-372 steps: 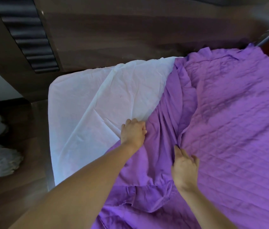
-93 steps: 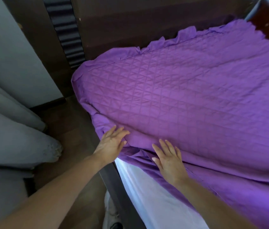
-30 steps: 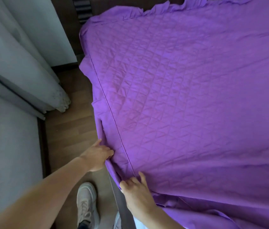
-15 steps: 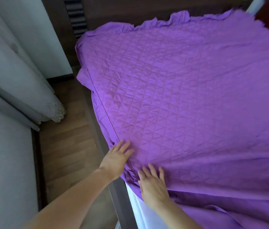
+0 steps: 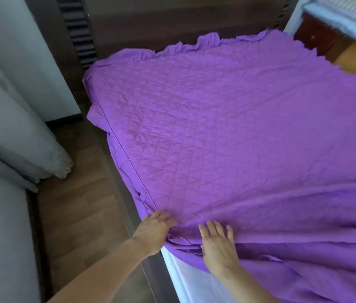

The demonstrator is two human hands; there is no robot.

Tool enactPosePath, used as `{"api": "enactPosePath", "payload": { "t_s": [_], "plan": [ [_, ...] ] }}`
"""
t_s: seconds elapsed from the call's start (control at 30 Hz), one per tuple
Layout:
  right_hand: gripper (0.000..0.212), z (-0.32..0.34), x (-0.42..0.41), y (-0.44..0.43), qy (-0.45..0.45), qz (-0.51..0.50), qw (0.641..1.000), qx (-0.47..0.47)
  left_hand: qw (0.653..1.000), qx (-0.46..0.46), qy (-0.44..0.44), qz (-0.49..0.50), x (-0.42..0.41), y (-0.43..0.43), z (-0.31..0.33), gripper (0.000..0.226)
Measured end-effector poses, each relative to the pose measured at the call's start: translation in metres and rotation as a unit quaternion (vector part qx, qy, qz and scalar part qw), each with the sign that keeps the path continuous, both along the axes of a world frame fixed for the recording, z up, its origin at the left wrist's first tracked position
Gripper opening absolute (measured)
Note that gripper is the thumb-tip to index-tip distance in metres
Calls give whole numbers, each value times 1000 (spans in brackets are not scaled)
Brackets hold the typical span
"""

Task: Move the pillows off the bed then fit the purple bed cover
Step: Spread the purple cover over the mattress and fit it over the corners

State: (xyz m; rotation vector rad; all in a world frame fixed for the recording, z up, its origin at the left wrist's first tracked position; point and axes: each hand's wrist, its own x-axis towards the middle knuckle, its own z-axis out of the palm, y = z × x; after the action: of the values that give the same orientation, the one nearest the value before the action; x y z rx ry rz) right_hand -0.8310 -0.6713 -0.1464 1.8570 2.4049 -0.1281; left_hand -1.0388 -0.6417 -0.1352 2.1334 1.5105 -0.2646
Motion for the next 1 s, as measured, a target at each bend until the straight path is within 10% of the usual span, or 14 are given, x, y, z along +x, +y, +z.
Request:
{"api": "enactPosePath", "payload": {
  "t_s": [0.4, 0.67, 0.83, 1.0],
  "plan": [
    [38, -10, 45, -36, 28, 50, 998, 39, 998, 21, 35, 54, 59, -31, -10, 40],
    [41, -6, 124, -72, -12, 34, 997, 72, 990, 67, -124, -15, 117, -60, -8, 29],
    [64, -16, 159, -82, -82, -11, 996, -16, 998, 31, 26, -46, 139, -69, -11, 54],
    [33, -10, 168, -81, -81, -12, 997, 13, 986, 45, 149, -61, 150, -74, -9, 52]
  ]
}}
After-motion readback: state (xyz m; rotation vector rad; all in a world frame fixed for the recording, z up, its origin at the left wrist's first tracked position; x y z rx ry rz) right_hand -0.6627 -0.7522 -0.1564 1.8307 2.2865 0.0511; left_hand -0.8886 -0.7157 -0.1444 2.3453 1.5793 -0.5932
